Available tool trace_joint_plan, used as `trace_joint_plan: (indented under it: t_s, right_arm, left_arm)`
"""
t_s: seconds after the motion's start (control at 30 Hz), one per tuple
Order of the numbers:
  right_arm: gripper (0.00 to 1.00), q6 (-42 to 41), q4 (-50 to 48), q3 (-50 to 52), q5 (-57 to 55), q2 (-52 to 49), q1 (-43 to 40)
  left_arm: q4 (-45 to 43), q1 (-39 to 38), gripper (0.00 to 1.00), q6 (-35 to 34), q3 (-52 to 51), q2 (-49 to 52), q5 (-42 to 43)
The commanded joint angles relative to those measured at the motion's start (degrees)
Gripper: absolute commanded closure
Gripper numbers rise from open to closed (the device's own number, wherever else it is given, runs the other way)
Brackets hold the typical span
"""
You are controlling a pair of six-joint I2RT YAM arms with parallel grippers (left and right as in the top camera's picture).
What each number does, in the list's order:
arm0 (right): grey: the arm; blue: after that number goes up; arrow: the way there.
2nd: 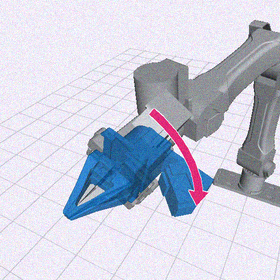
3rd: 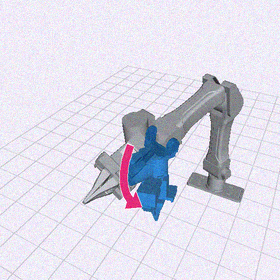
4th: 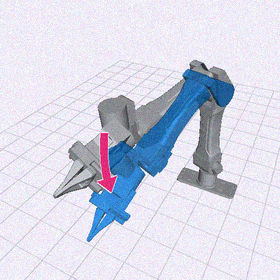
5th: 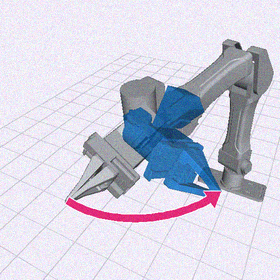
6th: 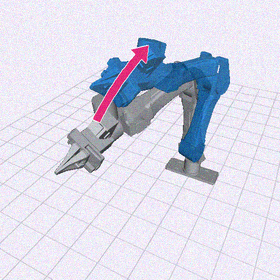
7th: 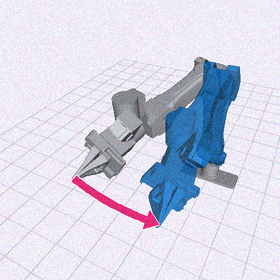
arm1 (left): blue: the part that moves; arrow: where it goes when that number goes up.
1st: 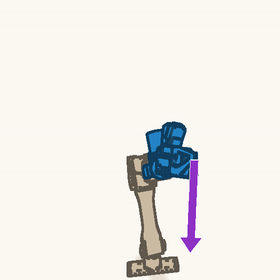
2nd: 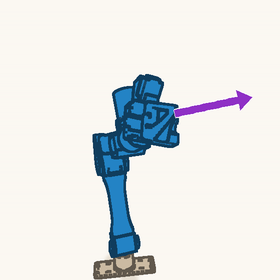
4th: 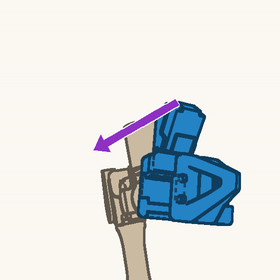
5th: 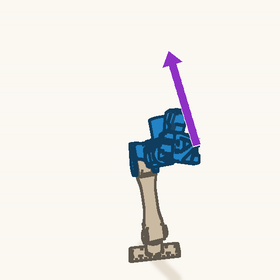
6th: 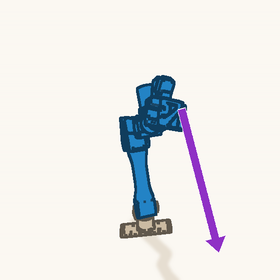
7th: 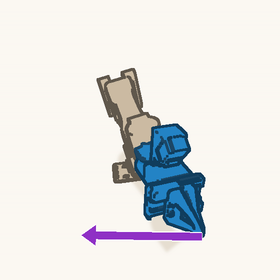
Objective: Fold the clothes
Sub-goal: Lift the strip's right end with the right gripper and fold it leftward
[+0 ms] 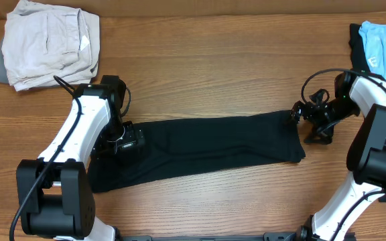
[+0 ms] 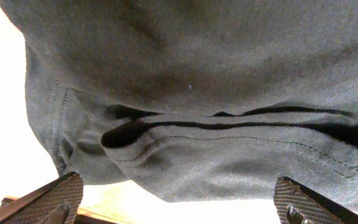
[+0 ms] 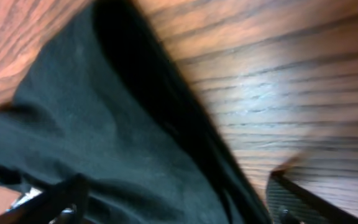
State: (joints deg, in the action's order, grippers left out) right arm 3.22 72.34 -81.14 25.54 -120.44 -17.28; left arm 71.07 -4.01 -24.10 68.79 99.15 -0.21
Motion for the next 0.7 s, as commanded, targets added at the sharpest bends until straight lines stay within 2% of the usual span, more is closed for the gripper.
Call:
trace_joint_plan:
  t_s: [0.0, 0.1, 0.13, 0.17, 0.2, 0.3, 0.57, 0.67]
  right_arm:
    - [0.12, 1.33, -1.44, 4.31, 4.44, -0.42, 0.61]
    - [0.26, 1.31, -1.68, 6.16, 4.57, -0.42, 2.03]
    - [0.37, 1.31, -1.88, 6.58, 4.57, -0.42, 2.67]
    - [0.61, 1.31, -2.08, 6.88, 4.57, -0.42, 3.28]
    - [0.78, 1.29, -2.10, 6.99, 4.57, -0.42, 4.09]
    - [0.96, 1.07, -2.19, 6.91, 4.57, -0.42, 6.14]
    - [0.96, -2.03, 0.31, 2.56, 3.06, -0.37, 5.35]
    - [0.96, -5.29, 3.65, -1.16, -3.13, 0.33, 3.26]
  left_arm:
    - [-0.46, 0.24, 0.00, -0.76, 0.74, -0.52, 0.22]
    - [-0.68, 0.22, 0.00, -0.79, 0.74, -0.52, 0.26]
    - [-0.66, 0.22, 0.00, -0.79, 0.74, -0.52, 0.24]
    - [-0.66, 0.24, 0.00, -0.79, 0.74, -0.52, 0.24]
    - [-0.66, 0.24, 0.00, -0.79, 0.74, -0.52, 0.24]
    - [-0.85, 0.22, 0.00, -0.79, 0.74, -0.52, 0.28]
    - [-0.83, 0.22, 0.00, -0.74, 0.74, -0.52, 1.73]
    - [-0.87, 0.24, 0.00, -0.74, 0.74, -0.52, 1.73]
